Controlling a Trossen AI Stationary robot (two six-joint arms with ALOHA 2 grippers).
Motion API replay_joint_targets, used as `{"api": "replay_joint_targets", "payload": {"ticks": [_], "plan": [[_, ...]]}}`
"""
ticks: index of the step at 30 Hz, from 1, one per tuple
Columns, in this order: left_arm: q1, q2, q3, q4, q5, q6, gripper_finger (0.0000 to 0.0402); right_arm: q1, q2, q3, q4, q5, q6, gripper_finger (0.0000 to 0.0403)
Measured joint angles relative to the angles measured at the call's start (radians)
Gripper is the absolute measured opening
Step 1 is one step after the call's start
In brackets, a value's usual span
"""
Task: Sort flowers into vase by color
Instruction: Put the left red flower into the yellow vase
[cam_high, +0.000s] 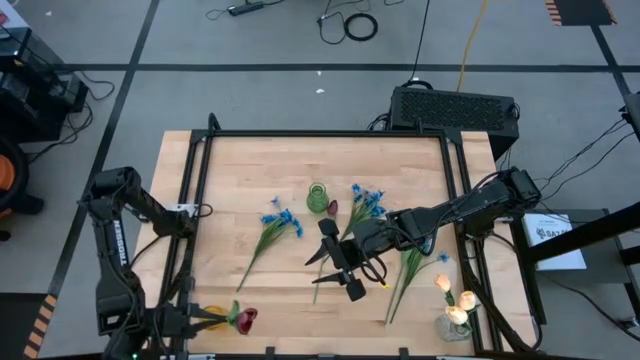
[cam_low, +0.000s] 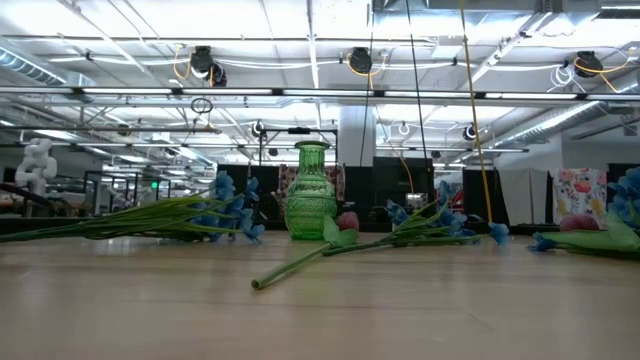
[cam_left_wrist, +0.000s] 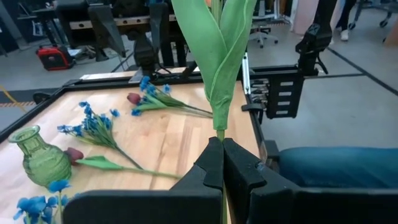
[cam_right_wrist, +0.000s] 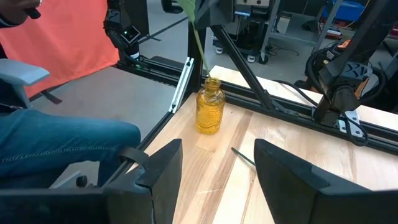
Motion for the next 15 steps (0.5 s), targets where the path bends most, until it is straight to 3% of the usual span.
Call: {"api": "replay_joint_targets", "payload": {"ticks": [7, 15], "plan": [[-0.021, 0.0, 0.0, -0.094, -0.014, -0.121, 0.0, 0.0, 0.0, 0.0, 0.0, 0.0, 0.001, 0.0192], [-0.024, 0.0, 0.0, -0.116, 0.01, -0.126, 0.0, 0.0, 0.0, 0.0, 0.0, 0.0, -0.001, 0.0192]]}}
